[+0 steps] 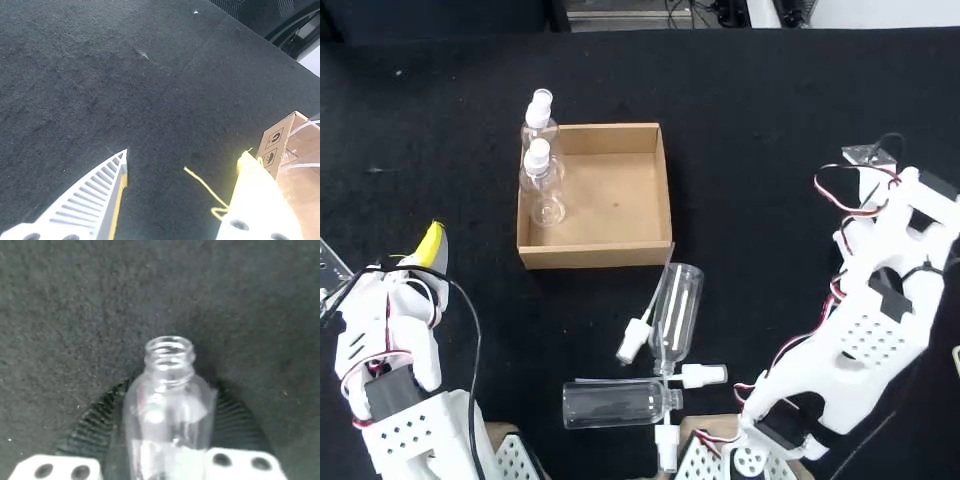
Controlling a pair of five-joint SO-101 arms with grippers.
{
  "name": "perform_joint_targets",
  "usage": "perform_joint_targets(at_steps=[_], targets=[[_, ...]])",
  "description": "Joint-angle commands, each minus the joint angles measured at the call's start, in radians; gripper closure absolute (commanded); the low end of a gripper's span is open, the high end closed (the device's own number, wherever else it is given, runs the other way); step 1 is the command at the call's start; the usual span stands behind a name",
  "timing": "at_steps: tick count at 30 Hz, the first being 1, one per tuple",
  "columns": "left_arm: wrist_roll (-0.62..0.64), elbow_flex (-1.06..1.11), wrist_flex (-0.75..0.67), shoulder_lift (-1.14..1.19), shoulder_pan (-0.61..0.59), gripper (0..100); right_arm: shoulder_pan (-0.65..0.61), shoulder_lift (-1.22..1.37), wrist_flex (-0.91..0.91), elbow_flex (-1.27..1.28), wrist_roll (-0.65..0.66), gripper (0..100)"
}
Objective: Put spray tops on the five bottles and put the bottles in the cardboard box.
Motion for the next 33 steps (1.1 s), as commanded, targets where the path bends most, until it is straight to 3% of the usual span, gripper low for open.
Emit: perform_joint_targets(at_steps=[1, 7, 14, 18, 24, 33], targets=[[-0.011, -0.015, -0.021, -0.011, 0.007, 68, 0.038, -0.039, -0.005, -0.033, -0.083, 99.4], [-0.011, -0.013, -0.023, -0.011, 0.015, 68, 0.052, -0.315, 0.187, -0.059, -0.137, 98.8], [-0.029, 0.002, -0.081, -0.011, 0.015, 68, -0.063, -0.598, 0.359, -0.022, -0.292, 98.8], [-0.166, 0.004, -0.081, -0.011, 0.016, 68, -0.118, -0.771, 0.402, 0.042, -0.402, 98.8], [-0.443, 0.044, 0.077, -0.011, 0.008, 68, -0.190, -1.090, 0.382, 0.232, -0.427, 98.8], [-0.609, 0.246, 0.149, -0.011, 0.004, 68, -0.190, -1.379, 0.272, 0.584, -0.522, 98.8]])
